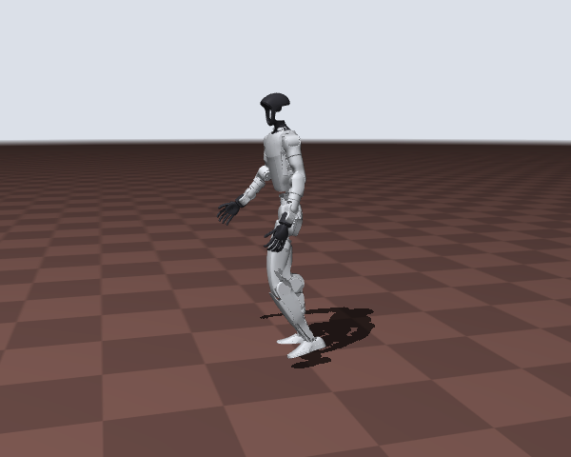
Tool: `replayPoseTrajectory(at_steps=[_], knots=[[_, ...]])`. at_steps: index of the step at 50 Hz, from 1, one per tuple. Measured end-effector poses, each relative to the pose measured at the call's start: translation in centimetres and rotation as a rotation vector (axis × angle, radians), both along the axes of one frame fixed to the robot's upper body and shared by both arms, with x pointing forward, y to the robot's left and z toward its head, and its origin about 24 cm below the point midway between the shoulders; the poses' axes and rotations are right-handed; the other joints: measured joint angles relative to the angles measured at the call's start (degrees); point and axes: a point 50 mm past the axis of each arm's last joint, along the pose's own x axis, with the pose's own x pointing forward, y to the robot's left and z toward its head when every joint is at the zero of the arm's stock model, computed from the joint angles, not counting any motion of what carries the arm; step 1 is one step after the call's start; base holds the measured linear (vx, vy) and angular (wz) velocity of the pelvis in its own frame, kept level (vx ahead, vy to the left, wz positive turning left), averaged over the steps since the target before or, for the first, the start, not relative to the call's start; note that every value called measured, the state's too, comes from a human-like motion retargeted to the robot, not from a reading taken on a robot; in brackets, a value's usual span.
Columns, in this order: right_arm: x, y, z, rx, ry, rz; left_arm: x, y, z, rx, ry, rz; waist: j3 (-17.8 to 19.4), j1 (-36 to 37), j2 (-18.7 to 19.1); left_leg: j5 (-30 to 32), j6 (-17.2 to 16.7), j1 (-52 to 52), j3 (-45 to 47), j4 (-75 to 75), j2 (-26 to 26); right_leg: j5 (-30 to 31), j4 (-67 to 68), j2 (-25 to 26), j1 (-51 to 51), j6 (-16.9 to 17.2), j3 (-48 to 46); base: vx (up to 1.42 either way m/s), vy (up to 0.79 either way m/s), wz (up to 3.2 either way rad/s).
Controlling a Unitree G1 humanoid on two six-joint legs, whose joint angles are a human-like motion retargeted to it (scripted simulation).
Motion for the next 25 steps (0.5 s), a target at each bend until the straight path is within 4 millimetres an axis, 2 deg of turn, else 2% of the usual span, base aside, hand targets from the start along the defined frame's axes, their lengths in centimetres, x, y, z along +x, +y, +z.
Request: replayPoseTrajectory(at_steps=[2, 3, 5, 6, 7, 9, 13, 16, 19, 22, 25], knots=[[-3.5, 1.8, -4.4, 0.171, 0.225, -0.117, -6.7, -2.9, -3.4, -0.150, 0.279, -0.016, -0.2, 2.4, -1.3, -4.7, 0.5, -8.5, 1.5, 13.5, -0.1, -0.9, 0.6, -1.0, -0.9, -0.4, 0.6, 0.23, -0.05, -0.14], [-5.0, 2.8, -5.8, 0.228, 0.317, -0.146, -10.1, -4.2, -4.2, -0.214, 0.404, -0.055, -0.1, 3.5, -1.7, -6.3, 1.0, -12.4, 2.6, 19.3, 0.2, -1.4, 0.9, -1.2, -1.1, -0.7, 0.8, 0.27, -0.04, -0.08], [-7.0, 4.6, -7.2, 0.300, 0.446, -0.187, -16.6, -6.4, -4.5, -0.324, 0.616, -0.146, 0.6, 5.7, -2.4, -8.0, 2.3, -19.0, 4.7, 28.4, 0.6, -2.2, 1.5, -1.4, -0.8, -1.1, 0.9, 0.30, -0.04, -0.06], [-6.9, 5.2, -7.3, 0.323, 0.461, -0.217, -19.3, -7.1, -4.3, -0.364, 0.691, -0.180, 1.1, 6.8, -2.5, -8.3, 3.0, -21.6, 5.5, 31.0, 0.7, -2.6, 1.8, -1.2, -0.5, -1.2, 0.9, 0.32, -0.03, -0.06], [-6.7, 5.8, -7.3, 0.348, 0.461, -0.246, -21.8, -7.8, -3.9, -0.405, 0.757, -0.205, 1.8, 7.9, -2.6, -8.4, 3.5, -23.9, 6.3, 33.0, 0.9, -3.0, 2.1, -1.1, -0.1, -1.4, 1.0, 0.34, -0.02, -0.10], [-4.5, 6.6, -6.7, 0.400, 0.382, -0.302, -25.8, -8.7, -2.9, -0.477, 0.837, -0.208, 3.3, 10.3, -2.6, -8.1, 4.3, -27.1, 7.7, 33.6, 0.8, -3.6, 2.7, -0.9, 1.0, -1.6, 1.2, 0.36, -0.01, -0.20], [2.5, 6.9, -3.3, 0.449, 0.106, -0.324, -31.6, -9.5, -0.7, -0.571, 0.936, -0.150, 5.2, 14.4, -3.5, -4.9, 3.6, -29.6, 8.5, 22.8, -1.6, -4.4, 3.7, -1.8, 2.7, -1.3, 2.5, 0.40, 0.04, -0.40], [7.9, 5.8, 1.1, 0.413, -0.070, -0.293, -34.2, -9.5, 0.6, -0.572, 1.020, -0.152, 5.6, 16.5, -4.5, -0.2, 1.4, -26.9, 6.3, 4.7, -5.2, -4.7, 4.5, -3.3, 3.6, -0.3, 4.6, 0.46, 0.10, -0.75], [12.4, 5.1, 6.2, 0.380, -0.250, -0.277, -34.7, -8.6, 0.8, -0.503, 1.047, -0.165, 5.9, 19.1, -4.2, 4.4, -0.2, -19.4, 3.6, -15.4, -6.0, -4.3, 4.2, -3.3, 6.1, 0.7, 7.8, 0.55, 0.14, -1.20], [15.6, 5.6, 10.7, 0.360, -0.417, -0.255, -32.8, -7.0, -0.1, -0.395, 0.984, -0.143, 5.5, 21.0, -2.3, 6.7, -1.9, -9.5, 3.5, -31.0, -3.9, -3.3, 3.3, -1.8, 10.4, 1.0, 10.7, 0.64, 0.22, -1.26], [17.0, 7.2, 12.8, 0.338, -0.506, -0.194, -28.9, -5.5, -1.6, -0.264, 0.857, -0.098, 3.8, 20.6, -0.1, 9.7, -3.8, 1.0, 7.7, -41.4, -1.9, -1.1, 4.3, 0.1, 14.3, 0.9, 13.0, 0.72, 0.34, -0.93]])
